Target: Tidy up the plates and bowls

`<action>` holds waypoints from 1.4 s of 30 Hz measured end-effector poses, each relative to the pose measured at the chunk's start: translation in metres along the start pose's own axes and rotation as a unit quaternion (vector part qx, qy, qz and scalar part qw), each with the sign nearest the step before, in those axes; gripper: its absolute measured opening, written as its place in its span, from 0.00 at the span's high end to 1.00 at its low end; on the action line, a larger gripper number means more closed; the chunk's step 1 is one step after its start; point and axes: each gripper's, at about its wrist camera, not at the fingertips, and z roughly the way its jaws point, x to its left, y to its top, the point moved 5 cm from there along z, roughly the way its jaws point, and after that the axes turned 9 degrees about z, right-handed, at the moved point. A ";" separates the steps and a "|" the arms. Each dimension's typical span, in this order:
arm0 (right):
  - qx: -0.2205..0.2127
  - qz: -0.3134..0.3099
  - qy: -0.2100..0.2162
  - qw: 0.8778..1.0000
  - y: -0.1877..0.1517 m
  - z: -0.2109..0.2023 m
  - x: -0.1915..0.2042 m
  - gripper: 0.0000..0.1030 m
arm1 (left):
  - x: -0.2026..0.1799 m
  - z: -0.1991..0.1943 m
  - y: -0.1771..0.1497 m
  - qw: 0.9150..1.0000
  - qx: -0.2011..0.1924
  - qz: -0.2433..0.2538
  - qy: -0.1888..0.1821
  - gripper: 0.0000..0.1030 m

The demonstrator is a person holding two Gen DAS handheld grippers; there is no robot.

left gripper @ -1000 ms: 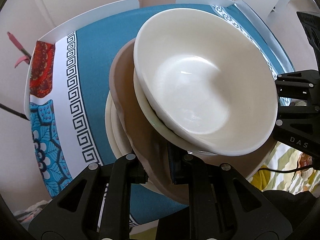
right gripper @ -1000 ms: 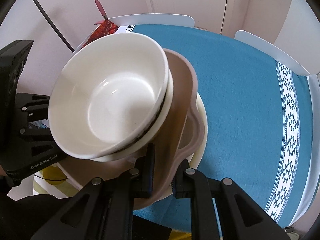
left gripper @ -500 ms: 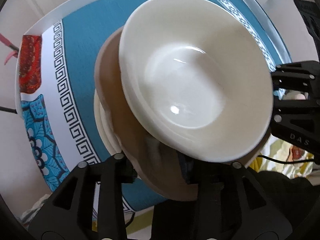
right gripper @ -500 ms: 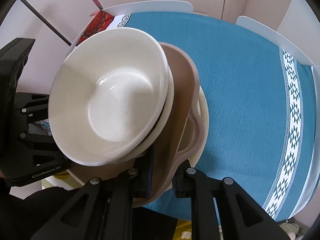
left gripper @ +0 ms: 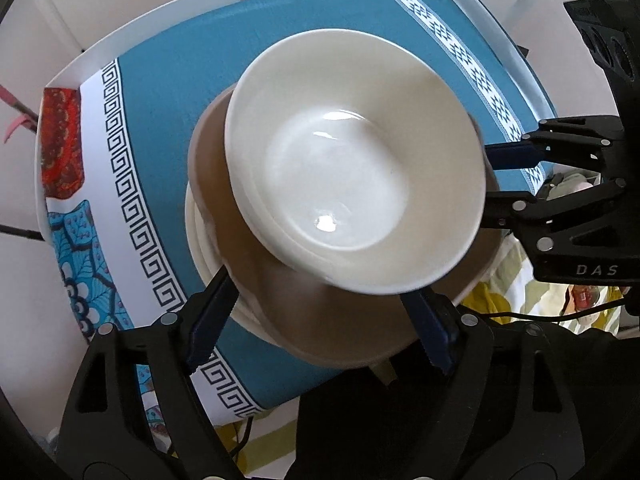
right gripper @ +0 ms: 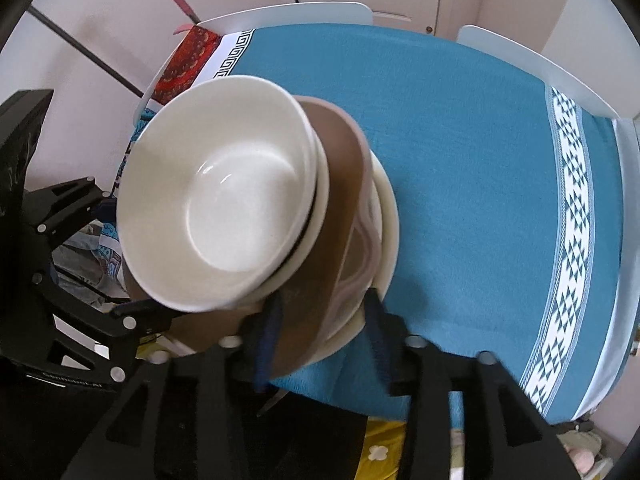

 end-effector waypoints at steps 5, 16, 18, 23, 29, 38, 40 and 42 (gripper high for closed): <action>-0.010 0.014 0.002 1.000 -0.007 -0.010 -0.001 0.57 | -0.001 -0.011 -0.007 1.000 -0.013 -0.008 -0.004 0.21; -0.064 0.026 0.022 0.997 -0.030 -0.054 -0.001 0.57 | -0.014 -0.061 -0.032 0.995 -0.076 -0.064 0.025 0.21; -0.094 0.021 0.019 0.995 -0.037 -0.075 0.000 0.57 | -0.018 -0.076 -0.034 0.991 -0.101 -0.073 0.041 0.21; -0.172 0.026 0.020 0.985 -0.048 -0.129 0.004 0.57 | -0.030 -0.135 -0.043 0.972 -0.191 -0.102 0.096 0.21; -0.300 0.020 0.002 0.954 -0.059 -0.209 0.018 0.09 | -0.055 -0.225 -0.050 0.922 -0.326 -0.105 0.182 0.00; -0.466 0.028 -0.074 0.881 -0.089 -0.303 0.034 0.01 | -0.089 -0.314 -0.068 0.848 -0.452 -0.101 0.258 0.00; -0.475 0.036 -0.079 0.876 -0.090 -0.310 0.035 0.01 | -0.093 -0.320 -0.071 0.842 -0.455 -0.104 0.270 0.00; -0.480 0.044 -0.077 0.873 -0.091 -0.314 0.033 0.01 | -0.093 -0.325 -0.073 0.840 -0.457 -0.112 0.271 0.00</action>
